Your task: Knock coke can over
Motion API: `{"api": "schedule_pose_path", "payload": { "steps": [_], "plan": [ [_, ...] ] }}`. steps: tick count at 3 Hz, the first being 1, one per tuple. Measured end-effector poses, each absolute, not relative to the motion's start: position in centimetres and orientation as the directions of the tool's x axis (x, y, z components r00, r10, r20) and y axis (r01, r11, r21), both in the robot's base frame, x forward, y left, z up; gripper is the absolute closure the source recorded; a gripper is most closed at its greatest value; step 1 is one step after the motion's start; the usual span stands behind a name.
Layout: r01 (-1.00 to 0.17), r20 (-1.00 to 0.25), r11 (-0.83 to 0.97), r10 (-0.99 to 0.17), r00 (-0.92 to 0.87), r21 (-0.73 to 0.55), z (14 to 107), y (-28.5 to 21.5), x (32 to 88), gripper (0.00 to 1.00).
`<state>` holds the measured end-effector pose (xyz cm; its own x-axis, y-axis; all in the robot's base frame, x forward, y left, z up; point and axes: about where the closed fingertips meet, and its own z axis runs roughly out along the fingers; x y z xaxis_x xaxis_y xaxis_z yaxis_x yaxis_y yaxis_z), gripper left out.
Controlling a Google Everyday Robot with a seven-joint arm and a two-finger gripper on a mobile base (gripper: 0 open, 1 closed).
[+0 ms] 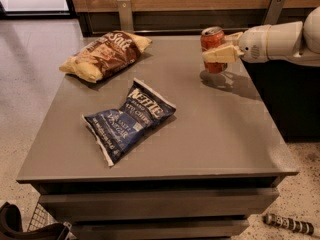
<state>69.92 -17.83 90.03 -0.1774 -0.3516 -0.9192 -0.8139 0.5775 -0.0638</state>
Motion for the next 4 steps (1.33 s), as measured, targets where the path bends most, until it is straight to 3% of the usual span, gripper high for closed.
{"api": "schedule_pose_path", "payload": {
  "steps": [2,3,4],
  "plan": [
    [-0.826,-0.745,0.541,-0.614,-0.259,-0.159,90.3,-17.6,70.3,1.0],
    [-0.81,-0.59,0.527,-0.749,-0.3,-0.257,89.0,-18.6,70.0,1.0],
    [-0.809,-0.51,0.51,-0.799,-0.319,-0.292,88.1,-19.0,69.7,1.0]
  ]
}}
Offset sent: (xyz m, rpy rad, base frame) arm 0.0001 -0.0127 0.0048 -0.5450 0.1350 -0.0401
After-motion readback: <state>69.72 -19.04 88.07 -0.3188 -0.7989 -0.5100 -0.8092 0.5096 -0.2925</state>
